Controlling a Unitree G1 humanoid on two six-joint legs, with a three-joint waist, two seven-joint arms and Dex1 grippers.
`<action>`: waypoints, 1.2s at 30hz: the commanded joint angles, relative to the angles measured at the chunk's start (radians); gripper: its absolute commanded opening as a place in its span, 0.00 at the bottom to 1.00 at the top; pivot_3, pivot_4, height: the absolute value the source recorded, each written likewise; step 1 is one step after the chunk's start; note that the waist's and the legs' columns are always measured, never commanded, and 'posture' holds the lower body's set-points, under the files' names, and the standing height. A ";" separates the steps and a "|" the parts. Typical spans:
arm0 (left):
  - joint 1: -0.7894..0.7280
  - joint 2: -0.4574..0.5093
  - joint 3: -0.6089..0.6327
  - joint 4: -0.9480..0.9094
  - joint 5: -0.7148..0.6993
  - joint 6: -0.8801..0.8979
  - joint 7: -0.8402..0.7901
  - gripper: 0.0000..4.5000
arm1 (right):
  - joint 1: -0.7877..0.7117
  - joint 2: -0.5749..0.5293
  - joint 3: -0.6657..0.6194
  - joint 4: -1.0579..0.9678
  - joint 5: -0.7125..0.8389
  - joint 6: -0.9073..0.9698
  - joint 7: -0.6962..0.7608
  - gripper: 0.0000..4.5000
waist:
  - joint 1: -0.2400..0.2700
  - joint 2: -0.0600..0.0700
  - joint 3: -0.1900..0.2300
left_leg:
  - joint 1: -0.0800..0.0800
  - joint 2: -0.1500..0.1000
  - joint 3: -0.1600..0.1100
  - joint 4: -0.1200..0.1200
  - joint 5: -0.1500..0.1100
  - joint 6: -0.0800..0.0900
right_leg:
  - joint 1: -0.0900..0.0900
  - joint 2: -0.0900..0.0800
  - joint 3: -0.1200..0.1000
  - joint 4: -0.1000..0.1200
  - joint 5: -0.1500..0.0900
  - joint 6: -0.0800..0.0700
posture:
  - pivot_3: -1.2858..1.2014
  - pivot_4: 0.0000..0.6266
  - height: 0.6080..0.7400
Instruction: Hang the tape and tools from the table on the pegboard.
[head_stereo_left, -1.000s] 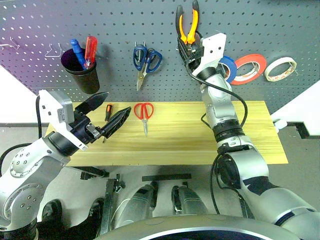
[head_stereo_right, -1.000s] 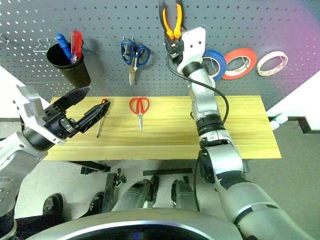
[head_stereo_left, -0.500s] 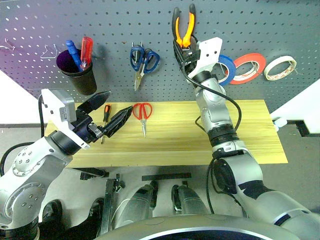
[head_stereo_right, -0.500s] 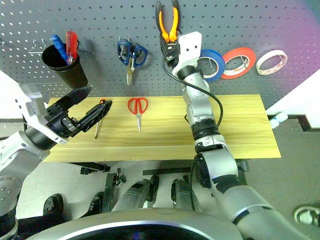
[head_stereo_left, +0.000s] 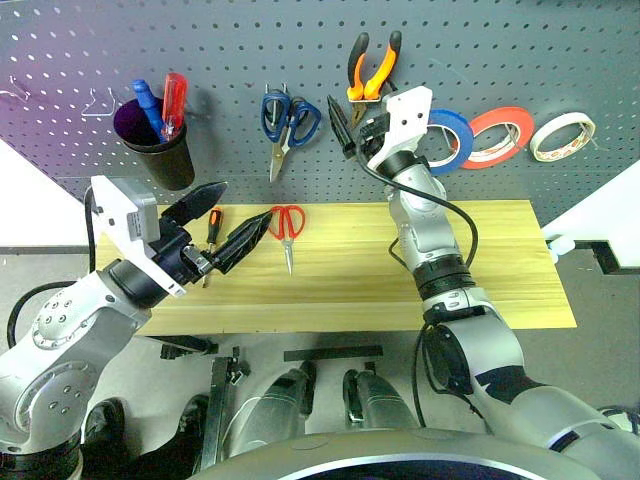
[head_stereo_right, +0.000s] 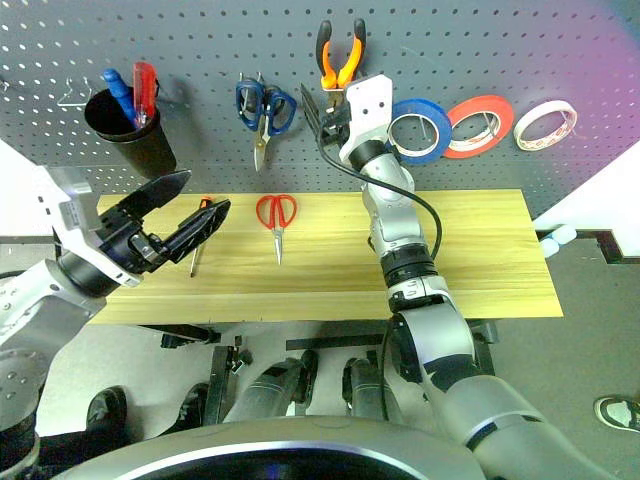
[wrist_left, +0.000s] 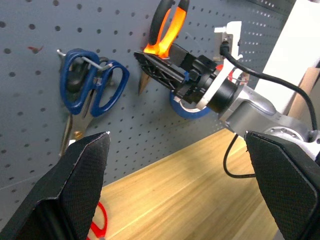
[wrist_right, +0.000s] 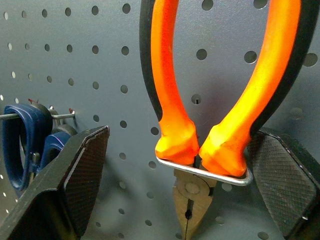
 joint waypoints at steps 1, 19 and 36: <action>-0.008 0.005 0.007 -0.024 -0.013 -0.012 -0.003 1.00 | -0.008 -0.019 -0.017 -0.060 -0.001 -0.007 -0.029 0.99 | 0.000 0.000 0.000 | 0.000 0.000 0.000 0.000 0.000 0.000 | 0.000 0.000 0.000 0.000 0.000 0.000 | 0.57 0.40 1.00; -0.038 -0.008 -0.023 0.005 0.004 -0.019 -0.024 1.00 | 0.069 -0.087 -0.081 -0.399 0.253 0.236 0.123 0.99 | 0.000 0.000 0.000 | 0.000 0.000 0.000 -0.002 0.000 0.000 | 0.001 0.000 0.000 -0.003 0.000 0.000 | 0.55 0.41 1.00; -0.065 -0.019 -0.038 0.041 0.030 -0.027 -0.058 1.00 | 0.180 -0.275 -0.169 -0.572 0.483 0.532 0.339 0.99 | -0.001 0.000 0.000 | -0.001 0.001 0.000 -0.002 -0.002 0.003 | 0.002 0.000 0.000 -0.006 0.000 0.000 | 0.54 0.42 1.00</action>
